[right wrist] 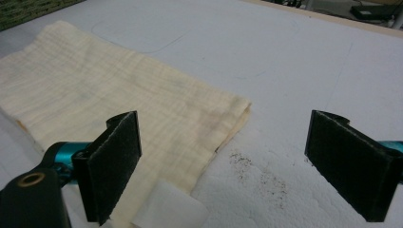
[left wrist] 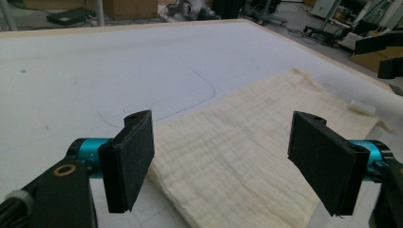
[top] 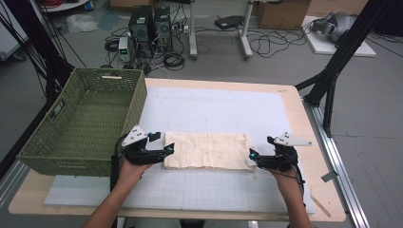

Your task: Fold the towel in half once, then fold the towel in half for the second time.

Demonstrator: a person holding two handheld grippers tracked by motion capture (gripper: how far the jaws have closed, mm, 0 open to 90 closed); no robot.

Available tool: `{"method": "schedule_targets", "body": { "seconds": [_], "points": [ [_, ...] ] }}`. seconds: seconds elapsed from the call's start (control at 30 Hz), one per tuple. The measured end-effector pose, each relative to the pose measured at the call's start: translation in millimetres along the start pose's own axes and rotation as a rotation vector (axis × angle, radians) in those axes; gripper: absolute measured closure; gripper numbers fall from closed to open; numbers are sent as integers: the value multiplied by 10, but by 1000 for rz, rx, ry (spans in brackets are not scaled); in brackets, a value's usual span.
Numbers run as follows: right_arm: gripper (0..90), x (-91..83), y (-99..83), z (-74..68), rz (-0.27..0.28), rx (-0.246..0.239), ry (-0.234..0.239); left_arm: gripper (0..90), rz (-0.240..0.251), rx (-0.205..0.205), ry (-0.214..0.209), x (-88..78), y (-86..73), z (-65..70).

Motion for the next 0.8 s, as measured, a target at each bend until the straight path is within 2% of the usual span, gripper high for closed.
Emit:
{"method": "schedule_targets", "body": {
  "seconds": [0.07, 0.53, 0.8],
  "points": [
    [112, 15, -9, 10, -8, -6, -7, 241, 7, -8, 0, 4, 12, 7],
    [112, 30, -49, 17, -25, 0, -8, 242, -8, 8, 10, 27, -9, -5],
    [112, 68, -91, 6, -52, -3, 1, 254, -26, -11, 14, 69, -26, -2]
  ]
}}
Point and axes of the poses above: each handheld gripper's, and its own axes: x roughly forward along the jaws, y roughly out of its top, z roughly to its right, the point moved 9 cm from there along x, roughly forward along the jaws, and after that the axes turned 8 degrees about y, right-handed, at the moved point
